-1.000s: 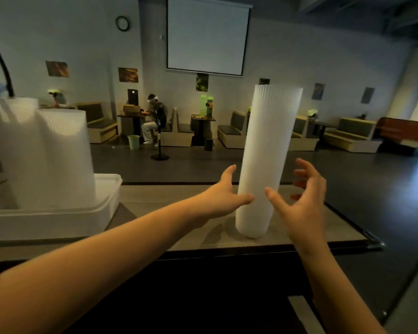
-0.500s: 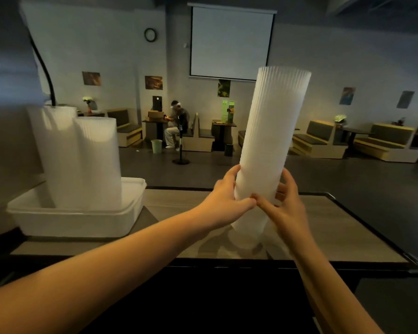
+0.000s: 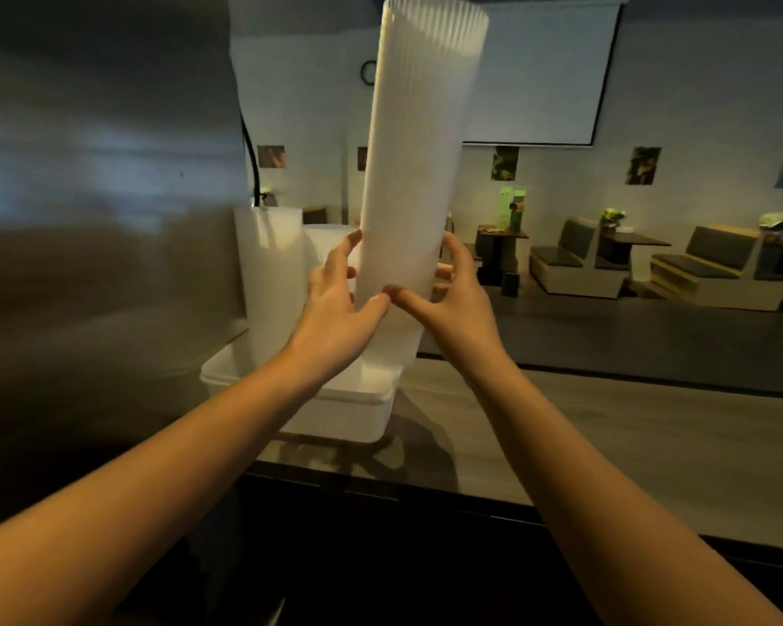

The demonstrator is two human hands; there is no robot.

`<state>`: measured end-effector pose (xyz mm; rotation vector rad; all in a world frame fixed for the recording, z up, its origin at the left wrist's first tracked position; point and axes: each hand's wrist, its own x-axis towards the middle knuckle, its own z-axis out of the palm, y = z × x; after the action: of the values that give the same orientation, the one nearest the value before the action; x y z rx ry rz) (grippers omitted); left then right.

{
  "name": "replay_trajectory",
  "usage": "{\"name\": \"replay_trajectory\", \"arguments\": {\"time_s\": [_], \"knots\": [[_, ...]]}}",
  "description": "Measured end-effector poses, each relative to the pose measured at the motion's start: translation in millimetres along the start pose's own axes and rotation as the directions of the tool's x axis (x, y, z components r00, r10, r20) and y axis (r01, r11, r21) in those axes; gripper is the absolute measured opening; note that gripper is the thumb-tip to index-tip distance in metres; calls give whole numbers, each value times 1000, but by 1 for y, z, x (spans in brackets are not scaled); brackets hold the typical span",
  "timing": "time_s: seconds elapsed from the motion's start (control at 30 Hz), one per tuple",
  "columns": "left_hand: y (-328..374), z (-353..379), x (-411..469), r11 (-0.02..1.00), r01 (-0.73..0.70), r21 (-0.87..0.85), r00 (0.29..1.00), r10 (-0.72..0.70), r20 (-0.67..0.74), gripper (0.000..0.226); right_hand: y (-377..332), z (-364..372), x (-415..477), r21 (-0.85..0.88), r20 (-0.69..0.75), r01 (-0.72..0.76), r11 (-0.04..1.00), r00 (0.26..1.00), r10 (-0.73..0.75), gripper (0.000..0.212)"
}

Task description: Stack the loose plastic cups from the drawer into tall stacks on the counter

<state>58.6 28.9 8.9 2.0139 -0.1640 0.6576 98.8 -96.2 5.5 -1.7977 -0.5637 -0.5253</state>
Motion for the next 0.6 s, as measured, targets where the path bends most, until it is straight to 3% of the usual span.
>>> {"name": "replay_trajectory", "arguments": {"time_s": [0.3,0.6], "knots": [[-51,-19,0,989,145,32,987,-147,63,72,26,44,-3,-48,113,-95,994,989,100,86],[-68,-16,-12,944,129,302,972,-181,150,75,55,54,-26,-136,157,-169,976,969,190,89]]}}
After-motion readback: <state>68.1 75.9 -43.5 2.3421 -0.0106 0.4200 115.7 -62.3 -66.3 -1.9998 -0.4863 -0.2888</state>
